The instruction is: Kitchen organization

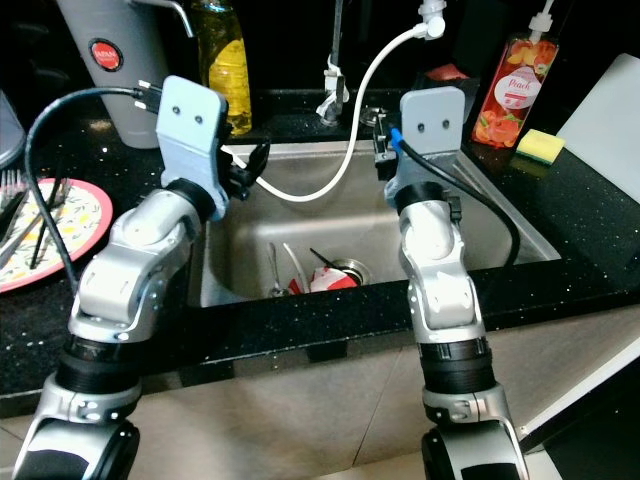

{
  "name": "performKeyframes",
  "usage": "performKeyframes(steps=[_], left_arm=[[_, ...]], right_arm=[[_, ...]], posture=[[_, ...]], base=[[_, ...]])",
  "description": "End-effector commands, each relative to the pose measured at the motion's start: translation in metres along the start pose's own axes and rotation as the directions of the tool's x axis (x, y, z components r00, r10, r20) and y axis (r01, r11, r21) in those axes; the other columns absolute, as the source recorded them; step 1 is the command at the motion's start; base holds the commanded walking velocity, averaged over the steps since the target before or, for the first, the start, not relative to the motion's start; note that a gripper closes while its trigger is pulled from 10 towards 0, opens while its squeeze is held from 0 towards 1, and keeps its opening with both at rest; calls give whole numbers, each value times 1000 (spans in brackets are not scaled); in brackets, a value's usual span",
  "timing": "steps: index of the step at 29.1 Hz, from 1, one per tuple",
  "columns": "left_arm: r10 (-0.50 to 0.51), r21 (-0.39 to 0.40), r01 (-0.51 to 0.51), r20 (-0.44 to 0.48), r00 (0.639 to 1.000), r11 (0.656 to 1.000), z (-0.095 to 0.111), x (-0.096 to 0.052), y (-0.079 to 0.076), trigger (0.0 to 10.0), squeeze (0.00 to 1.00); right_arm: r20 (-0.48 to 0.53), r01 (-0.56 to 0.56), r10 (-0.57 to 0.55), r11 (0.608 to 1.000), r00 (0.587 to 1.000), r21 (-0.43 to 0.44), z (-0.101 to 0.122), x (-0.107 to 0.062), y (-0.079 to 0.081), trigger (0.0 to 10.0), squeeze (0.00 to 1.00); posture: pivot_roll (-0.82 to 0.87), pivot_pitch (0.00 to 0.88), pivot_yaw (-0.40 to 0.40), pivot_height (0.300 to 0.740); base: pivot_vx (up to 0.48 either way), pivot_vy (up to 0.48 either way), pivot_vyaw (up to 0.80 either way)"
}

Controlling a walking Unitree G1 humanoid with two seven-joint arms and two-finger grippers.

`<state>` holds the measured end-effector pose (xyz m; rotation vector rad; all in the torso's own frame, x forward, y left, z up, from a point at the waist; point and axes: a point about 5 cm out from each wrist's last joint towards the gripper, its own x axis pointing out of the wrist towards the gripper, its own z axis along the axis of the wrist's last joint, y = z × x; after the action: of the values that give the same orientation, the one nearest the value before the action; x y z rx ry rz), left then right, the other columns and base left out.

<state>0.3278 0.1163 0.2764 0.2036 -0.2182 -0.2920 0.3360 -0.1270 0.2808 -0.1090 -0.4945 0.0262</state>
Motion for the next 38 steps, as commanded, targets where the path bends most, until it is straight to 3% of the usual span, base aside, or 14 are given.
performKeyframes(steps=[1, 38], left_arm=[[20, 9, -20, -19, 1000, 1000, -3, 0, 3, 10000, 0], [40, 2, -39, -28, 999, 999, -5, 0, 4, 10000, 0]], right_arm=[[-1, 7, -7, 1000, 1000, -8, 1, 1, -3, 10000, 0], [-3, 0, 0, 1000, 1000, -6, 0, 2, -2, 10000, 0]], posture=[[58, 0, -36, 740], [61, 0, -44, 740]], base=[[0, 0, 0], [0, 0, 0]])
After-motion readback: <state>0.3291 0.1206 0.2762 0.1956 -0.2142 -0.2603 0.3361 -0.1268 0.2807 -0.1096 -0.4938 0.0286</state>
